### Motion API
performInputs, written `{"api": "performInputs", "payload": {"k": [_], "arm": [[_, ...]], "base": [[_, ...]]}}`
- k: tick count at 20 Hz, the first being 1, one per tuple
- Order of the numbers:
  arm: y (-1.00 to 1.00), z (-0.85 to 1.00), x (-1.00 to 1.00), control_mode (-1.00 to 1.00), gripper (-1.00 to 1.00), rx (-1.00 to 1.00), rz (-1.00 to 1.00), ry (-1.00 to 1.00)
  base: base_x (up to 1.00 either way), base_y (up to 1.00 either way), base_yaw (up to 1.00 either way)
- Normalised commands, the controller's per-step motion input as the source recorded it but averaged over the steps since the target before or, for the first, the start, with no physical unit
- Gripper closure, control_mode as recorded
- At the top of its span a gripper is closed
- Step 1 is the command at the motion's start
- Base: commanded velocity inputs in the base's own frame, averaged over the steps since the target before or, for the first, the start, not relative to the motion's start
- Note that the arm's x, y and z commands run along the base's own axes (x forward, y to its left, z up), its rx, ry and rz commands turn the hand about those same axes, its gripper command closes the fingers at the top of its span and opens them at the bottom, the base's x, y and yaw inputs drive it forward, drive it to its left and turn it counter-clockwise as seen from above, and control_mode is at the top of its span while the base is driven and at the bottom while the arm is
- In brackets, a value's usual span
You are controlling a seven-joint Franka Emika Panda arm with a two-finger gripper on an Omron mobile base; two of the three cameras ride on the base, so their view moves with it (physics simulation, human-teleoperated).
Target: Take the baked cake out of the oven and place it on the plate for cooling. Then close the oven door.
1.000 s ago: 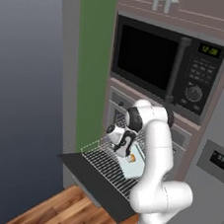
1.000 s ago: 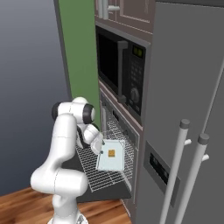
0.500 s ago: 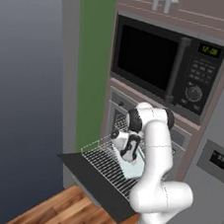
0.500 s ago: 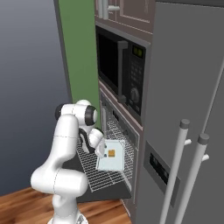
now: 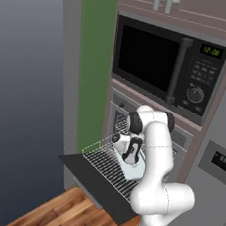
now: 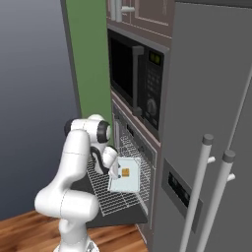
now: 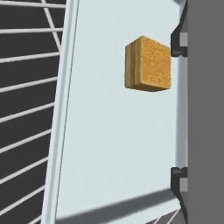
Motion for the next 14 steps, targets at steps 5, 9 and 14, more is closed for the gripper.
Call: {"api": "performInputs", "payload": {"k": [5, 9, 14], "arm": [[0.00, -0.02, 0.25, -1.00, -1.00, 0.00, 0.00, 0.00], [0.00, -0.07, 0.26, -1.00, -1.00, 0.00, 0.00, 0.00], [0.00, -0.18, 0.20, -1.00, -1.00, 0.00, 0.00, 0.00]], "base": [[0.00, 0.00, 0.00], [0.00, 0.00, 0.00], [0.00, 0.00, 0.00]]}}
